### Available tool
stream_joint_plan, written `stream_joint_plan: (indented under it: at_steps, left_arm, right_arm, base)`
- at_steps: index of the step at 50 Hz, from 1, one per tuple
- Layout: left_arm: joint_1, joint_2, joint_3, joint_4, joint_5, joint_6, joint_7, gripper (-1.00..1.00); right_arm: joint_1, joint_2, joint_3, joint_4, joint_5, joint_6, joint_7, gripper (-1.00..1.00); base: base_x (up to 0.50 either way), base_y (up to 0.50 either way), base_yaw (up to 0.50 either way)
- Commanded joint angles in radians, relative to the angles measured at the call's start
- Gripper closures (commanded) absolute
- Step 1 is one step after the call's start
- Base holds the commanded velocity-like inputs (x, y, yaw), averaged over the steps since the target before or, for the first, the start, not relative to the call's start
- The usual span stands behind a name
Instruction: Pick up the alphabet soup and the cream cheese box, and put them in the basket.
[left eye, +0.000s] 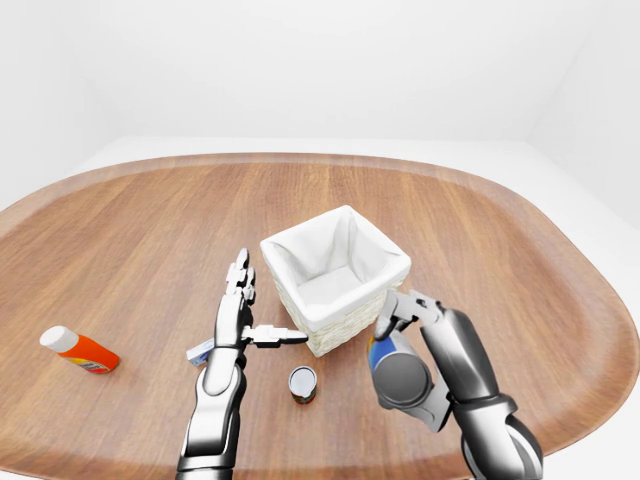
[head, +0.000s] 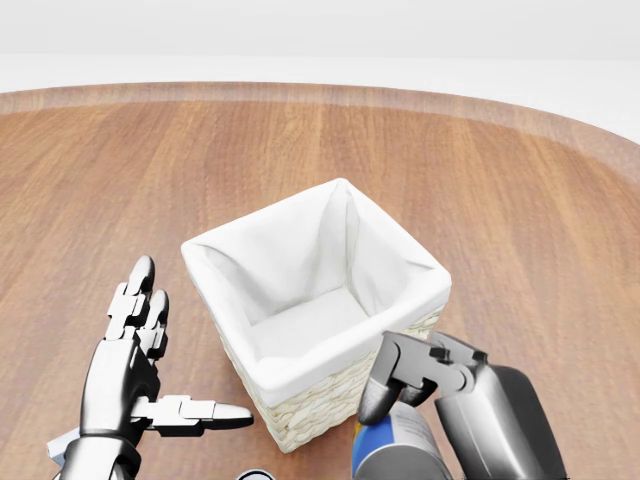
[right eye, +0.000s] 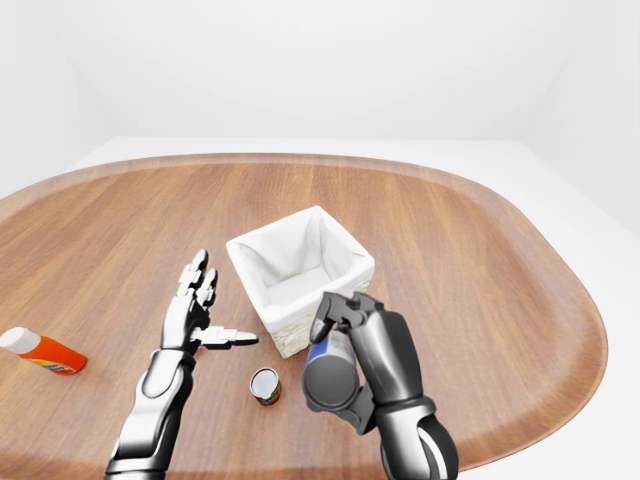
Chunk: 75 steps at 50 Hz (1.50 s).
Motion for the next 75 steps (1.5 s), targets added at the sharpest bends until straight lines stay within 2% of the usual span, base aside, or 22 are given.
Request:
stream_joint_plan:
  at_steps: [1,4,8,15,19,24,33,36,40,43,47,49,50,57,71,73,75]
  left_arm:
    - [-0.002,0.0,0.0,0.006,-0.001,-0.004,-0.001,-1.0]
    - [0.0,0.0,-0.001,-0.003,-0.001,0.003,-0.001,-1.0]
    - [-0.002,0.0,0.0,0.002,-0.002,-0.001,-0.002,-1.0]
    - [-0.001,-0.001,-0.001,0.001,-0.002,0.0,-0.002,-1.0]
    - [-0.002,0.0,0.0,0.002,-0.003,0.0,-0.003,-1.0]
    - [-0.006,0.001,0.001,0.012,-0.005,-0.006,-0.004,-1.0]
    - [-0.001,0.0,-0.001,-0.009,-0.004,0.011,-0.003,-1.0]
    - [-0.005,0.0,0.0,0.007,-0.004,-0.002,-0.003,-1.0]
    - [-0.008,0.001,0.002,0.012,-0.005,-0.005,-0.004,-1.0]
    - [-0.007,0.001,0.002,0.004,-0.005,0.002,-0.004,-1.0]
    - [-0.008,0.002,0.003,0.007,-0.005,0.0,-0.005,-1.0]
    - [-0.007,0.002,0.002,-0.002,-0.005,0.008,-0.005,-1.0]
    - [-0.009,0.002,0.003,0.005,-0.004,0.004,-0.006,-1.0]
    - [-0.006,0.002,0.003,0.001,-0.004,0.004,-0.007,-1.0]
    - [-0.004,0.002,0.002,-0.005,-0.003,0.007,-0.007,-1.0]
    - [-0.003,0.002,0.003,-0.008,-0.003,0.009,-0.008,-1.0]
    - [-0.004,0.002,0.003,-0.002,-0.003,0.004,-0.008,-1.0]
  right_arm:
    - [-0.083,0.02,0.052,-0.203,-0.065,0.0,0.107,1.0]
    - [-0.14,0.038,0.078,-0.249,-0.124,0.0,0.17,1.0]
    - [-0.228,0.077,0.11,-0.277,-0.21,0.0,0.257,1.0]
    - [-0.36,0.16,0.1,-0.278,-0.316,0.0,0.389,1.0]
    - [-0.439,0.175,0.073,-0.23,-0.315,0.0,0.4,1.0]
    - [-0.525,0.176,0.021,-0.1,-0.248,0.0,0.351,1.0]
    - [-0.66,0.137,-0.076,0.146,-0.112,0.0,0.24,1.0]
    - [-0.723,0.124,-0.106,0.249,-0.068,0.0,0.198,1.0]
    - [-0.786,0.114,-0.118,0.373,-0.024,0.0,0.15,1.0]
    - [-0.833,0.113,-0.119,0.462,-0.003,0.0,0.117,1.0]
    - [-0.898,0.119,-0.118,0.568,0.016,0.0,0.09,1.0]
    - [-0.925,0.125,-0.115,0.596,0.018,0.0,0.089,1.0]
    - [-0.948,0.13,-0.111,0.629,0.021,0.0,0.082,1.0]
    - [-1.026,0.146,-0.113,0.8,0.033,0.0,0.041,1.0]
    - [-1.189,0.126,-0.148,1.193,0.093,0.0,-0.091,1.0]
    - [-1.212,0.122,-0.152,1.241,0.101,-0.013,-0.107,1.0]
    - [-1.249,0.115,-0.155,1.323,0.108,-0.042,-0.132,1.0]
  base:
    - [0.0,0.0,0.0]
    - [0.0,0.0,0.0]
    - [0.0,0.0,0.0]
    - [0.0,0.0,0.0]
    - [0.0,0.0,0.0]
    - [0.0,0.0,0.0]
    - [0.0,0.0,0.0]
    - [0.0,0.0,0.0]
    - [0.0,0.0,0.0]
    - [0.0,0.0,0.0]
    - [0.0,0.0,0.0]
    - [0.0,0.0,0.0]
    - [0.0,0.0,0.0]
    - [0.0,0.0,0.0]
    - [0.0,0.0,0.0]
    - [0.0,0.0,0.0]
    - [0.0,0.0,0.0]
